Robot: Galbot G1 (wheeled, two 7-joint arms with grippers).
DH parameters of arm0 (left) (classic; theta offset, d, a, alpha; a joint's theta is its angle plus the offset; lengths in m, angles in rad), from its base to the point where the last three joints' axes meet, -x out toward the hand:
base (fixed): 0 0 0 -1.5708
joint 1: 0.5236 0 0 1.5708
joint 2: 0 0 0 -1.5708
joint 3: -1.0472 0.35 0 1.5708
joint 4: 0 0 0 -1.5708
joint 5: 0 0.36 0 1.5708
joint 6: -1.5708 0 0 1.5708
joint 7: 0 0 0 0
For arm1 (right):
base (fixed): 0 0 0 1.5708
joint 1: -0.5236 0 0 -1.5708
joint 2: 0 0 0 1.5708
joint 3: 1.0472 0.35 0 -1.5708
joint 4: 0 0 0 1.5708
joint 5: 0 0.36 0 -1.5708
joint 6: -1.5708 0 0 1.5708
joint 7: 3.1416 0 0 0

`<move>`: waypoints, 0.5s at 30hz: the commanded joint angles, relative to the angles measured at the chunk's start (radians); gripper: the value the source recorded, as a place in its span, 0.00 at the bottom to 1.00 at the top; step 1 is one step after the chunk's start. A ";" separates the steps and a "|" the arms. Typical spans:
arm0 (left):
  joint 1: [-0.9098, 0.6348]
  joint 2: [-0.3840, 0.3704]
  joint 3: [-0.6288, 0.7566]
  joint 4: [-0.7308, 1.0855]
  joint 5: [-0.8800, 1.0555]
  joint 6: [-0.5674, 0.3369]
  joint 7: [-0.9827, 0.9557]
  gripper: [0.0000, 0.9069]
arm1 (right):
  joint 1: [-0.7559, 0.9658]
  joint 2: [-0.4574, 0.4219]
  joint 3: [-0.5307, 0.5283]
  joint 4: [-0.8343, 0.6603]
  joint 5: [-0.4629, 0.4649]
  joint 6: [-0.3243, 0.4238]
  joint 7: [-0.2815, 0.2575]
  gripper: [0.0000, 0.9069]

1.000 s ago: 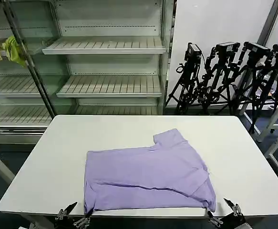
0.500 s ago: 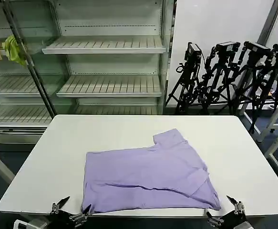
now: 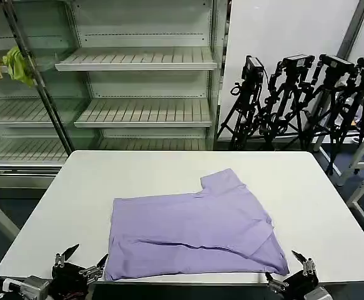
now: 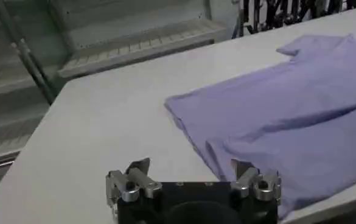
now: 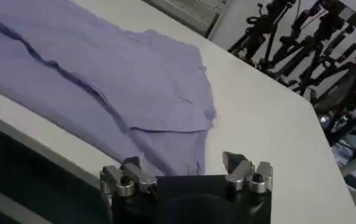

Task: Fold and organize the clothes.

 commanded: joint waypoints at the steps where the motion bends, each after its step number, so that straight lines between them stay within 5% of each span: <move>1: 0.013 0.004 -0.039 -0.054 -0.065 -0.002 -0.005 1.00 | 0.025 -0.003 -0.001 0.006 0.016 0.001 0.001 1.00; 6: -0.049 0.009 -0.028 -0.052 -0.125 -0.003 -0.003 1.00 | 0.091 -0.008 -0.026 -0.014 0.050 0.001 0.002 1.00; 10: -0.211 0.018 -0.018 0.007 -0.216 -0.004 -0.004 1.00 | 0.320 0.023 -0.046 -0.077 0.150 0.003 -0.004 1.00; 15: -0.423 0.019 0.045 0.147 -0.248 -0.003 -0.017 1.00 | 0.644 0.078 -0.112 -0.273 0.214 0.035 -0.076 1.00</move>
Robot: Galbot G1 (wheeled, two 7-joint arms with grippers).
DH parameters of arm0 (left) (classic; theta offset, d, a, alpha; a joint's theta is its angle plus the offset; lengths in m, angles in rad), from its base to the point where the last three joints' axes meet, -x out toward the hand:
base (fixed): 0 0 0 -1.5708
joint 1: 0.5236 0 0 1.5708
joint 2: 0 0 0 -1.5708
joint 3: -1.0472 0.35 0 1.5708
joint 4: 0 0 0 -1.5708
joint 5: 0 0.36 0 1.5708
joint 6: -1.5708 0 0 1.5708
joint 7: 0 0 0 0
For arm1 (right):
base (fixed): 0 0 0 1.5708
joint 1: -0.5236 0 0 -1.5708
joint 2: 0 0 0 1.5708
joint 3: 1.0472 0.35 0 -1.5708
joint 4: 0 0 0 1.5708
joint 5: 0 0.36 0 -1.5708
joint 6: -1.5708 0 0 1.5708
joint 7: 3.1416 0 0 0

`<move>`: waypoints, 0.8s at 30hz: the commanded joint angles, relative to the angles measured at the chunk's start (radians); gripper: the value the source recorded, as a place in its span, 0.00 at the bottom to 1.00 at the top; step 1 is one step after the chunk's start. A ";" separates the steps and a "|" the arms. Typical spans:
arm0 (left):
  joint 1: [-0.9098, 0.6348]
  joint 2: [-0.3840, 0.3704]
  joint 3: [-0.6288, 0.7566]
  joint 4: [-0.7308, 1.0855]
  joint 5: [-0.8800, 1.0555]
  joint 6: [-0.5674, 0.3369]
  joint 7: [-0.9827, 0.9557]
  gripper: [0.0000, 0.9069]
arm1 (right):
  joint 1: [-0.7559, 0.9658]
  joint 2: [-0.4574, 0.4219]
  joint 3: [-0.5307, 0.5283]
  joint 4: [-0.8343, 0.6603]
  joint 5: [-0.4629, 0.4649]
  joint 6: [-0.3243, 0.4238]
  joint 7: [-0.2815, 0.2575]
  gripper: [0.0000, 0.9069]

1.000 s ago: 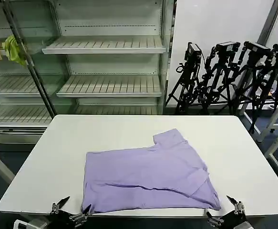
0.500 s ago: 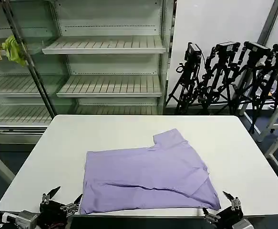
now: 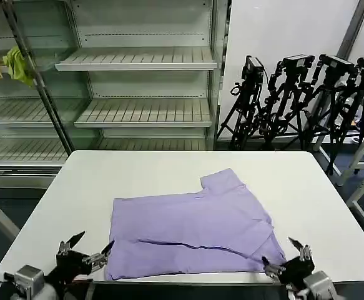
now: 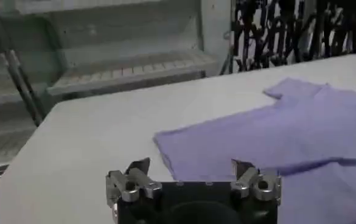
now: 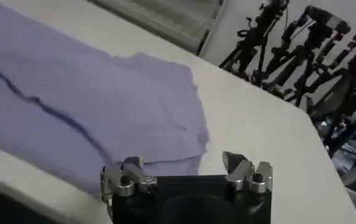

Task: Fold and organize the clothes.

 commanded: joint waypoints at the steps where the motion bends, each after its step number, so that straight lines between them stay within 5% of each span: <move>1: -0.284 0.003 0.053 0.149 -0.099 -0.001 -0.012 1.00 | 0.363 0.041 -0.057 -0.175 0.097 0.015 -0.045 1.00; 9: -0.508 -0.018 0.164 0.385 -0.098 -0.001 -0.005 1.00 | 0.765 0.083 -0.279 -0.472 0.155 0.002 -0.125 1.00; 16: -0.561 -0.013 0.223 0.457 -0.096 -0.001 -0.001 1.00 | 0.979 0.160 -0.429 -0.669 0.104 -0.003 -0.176 1.00; 21: -0.550 -0.019 0.237 0.432 -0.102 0.000 0.004 1.00 | 1.112 0.229 -0.524 -0.794 0.041 -0.016 -0.284 1.00; 24: -0.546 -0.026 0.243 0.418 -0.110 0.001 0.005 1.00 | 1.193 0.261 -0.568 -0.893 -0.018 0.003 -0.418 1.00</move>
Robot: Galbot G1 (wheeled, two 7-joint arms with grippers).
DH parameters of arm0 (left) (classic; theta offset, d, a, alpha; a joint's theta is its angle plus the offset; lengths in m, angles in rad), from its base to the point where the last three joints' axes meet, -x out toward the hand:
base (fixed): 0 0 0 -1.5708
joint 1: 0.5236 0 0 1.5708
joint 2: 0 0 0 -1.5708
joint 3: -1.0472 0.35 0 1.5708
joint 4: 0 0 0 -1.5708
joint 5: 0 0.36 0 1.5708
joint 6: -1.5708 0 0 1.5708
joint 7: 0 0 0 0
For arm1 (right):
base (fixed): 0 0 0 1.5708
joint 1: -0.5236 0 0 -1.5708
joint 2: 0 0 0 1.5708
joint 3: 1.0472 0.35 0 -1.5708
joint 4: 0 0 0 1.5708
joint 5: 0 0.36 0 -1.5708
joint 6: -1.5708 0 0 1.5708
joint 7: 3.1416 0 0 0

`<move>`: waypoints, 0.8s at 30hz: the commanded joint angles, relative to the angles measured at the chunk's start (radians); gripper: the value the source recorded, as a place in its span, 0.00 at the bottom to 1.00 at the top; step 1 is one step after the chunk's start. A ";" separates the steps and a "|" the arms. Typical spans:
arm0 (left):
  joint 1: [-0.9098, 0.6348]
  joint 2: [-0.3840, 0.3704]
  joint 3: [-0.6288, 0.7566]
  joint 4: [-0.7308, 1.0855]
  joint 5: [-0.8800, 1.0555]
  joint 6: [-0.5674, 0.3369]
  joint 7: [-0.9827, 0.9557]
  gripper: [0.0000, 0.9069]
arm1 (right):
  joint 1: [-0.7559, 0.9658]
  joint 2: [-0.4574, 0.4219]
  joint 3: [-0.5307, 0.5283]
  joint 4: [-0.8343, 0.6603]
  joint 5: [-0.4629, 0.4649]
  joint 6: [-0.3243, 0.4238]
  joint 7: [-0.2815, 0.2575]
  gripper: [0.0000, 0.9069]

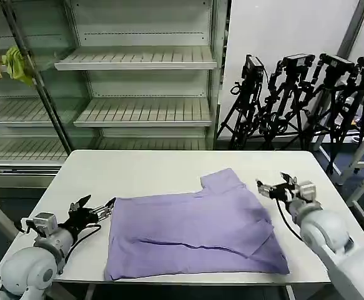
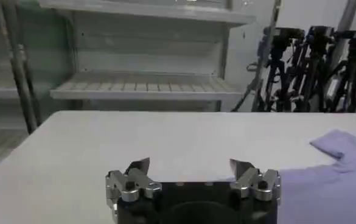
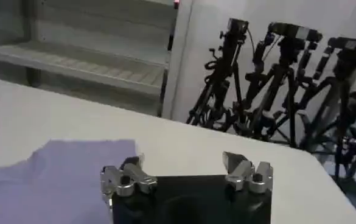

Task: Fold and organize the clothes.

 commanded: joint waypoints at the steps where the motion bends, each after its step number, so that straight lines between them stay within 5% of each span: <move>1: -0.077 -0.004 0.045 0.053 -0.017 0.001 0.000 1.00 | 0.289 0.085 -0.153 -0.260 -0.075 0.026 -0.206 1.00; 4: -0.074 -0.010 0.054 0.043 -0.017 0.001 0.000 0.98 | 0.352 0.109 -0.177 -0.343 -0.124 0.082 -0.349 1.00; 8: -0.072 -0.019 0.065 0.044 -0.013 0.000 -0.002 0.97 | 0.412 0.157 -0.198 -0.452 -0.142 0.108 -0.411 1.00; 24: -0.080 -0.035 0.090 0.105 0.002 -0.001 0.003 0.90 | 0.354 0.259 -0.174 -0.499 -0.127 0.111 -0.375 1.00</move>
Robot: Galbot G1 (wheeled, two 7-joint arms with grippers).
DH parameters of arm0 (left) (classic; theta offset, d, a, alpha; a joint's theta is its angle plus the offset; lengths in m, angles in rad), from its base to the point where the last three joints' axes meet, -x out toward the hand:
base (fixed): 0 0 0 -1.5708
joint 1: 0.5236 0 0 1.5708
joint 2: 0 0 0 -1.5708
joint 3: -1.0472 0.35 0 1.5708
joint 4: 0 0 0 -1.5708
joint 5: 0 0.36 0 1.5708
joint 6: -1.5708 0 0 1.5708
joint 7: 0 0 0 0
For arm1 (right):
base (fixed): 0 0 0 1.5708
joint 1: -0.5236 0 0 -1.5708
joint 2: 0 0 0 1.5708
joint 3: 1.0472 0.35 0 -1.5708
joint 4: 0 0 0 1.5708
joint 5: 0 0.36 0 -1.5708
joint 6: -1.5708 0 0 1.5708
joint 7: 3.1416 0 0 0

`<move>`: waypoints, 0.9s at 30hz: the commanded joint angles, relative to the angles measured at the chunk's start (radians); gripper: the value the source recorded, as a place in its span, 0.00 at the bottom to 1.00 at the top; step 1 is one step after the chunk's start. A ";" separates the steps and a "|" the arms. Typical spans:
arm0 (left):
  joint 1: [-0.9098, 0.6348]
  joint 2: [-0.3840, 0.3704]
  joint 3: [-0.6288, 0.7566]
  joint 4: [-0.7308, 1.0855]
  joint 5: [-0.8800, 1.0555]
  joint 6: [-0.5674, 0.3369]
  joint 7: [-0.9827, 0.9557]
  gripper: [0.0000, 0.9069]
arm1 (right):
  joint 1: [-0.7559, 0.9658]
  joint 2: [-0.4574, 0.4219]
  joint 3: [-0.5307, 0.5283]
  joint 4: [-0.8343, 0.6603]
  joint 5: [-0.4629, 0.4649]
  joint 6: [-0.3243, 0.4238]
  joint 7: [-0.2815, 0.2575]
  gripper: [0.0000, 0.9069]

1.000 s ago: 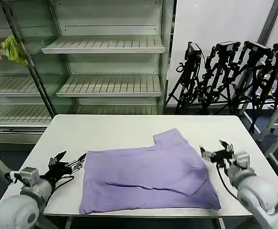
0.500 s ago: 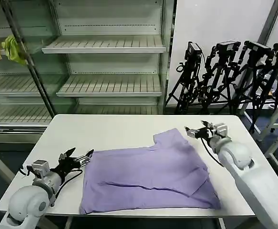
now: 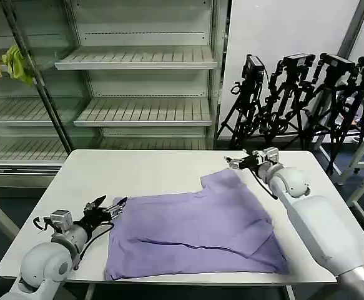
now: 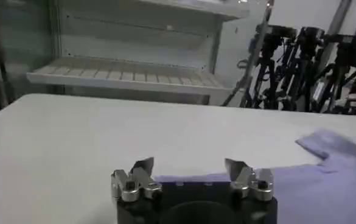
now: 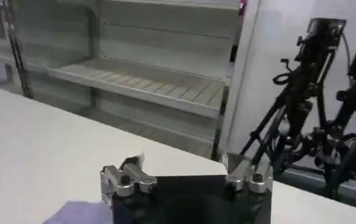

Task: Fold and organize the clothes.

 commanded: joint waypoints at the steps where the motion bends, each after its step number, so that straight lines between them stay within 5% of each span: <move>1: -0.017 -0.001 0.014 0.045 0.003 -0.001 0.003 0.90 | 0.030 0.043 -0.019 -0.063 -0.013 0.015 -0.042 1.00; 27: -0.136 -0.005 0.106 0.245 0.053 -0.024 0.039 0.92 | -0.104 0.036 0.071 0.012 -0.045 0.022 -0.036 1.00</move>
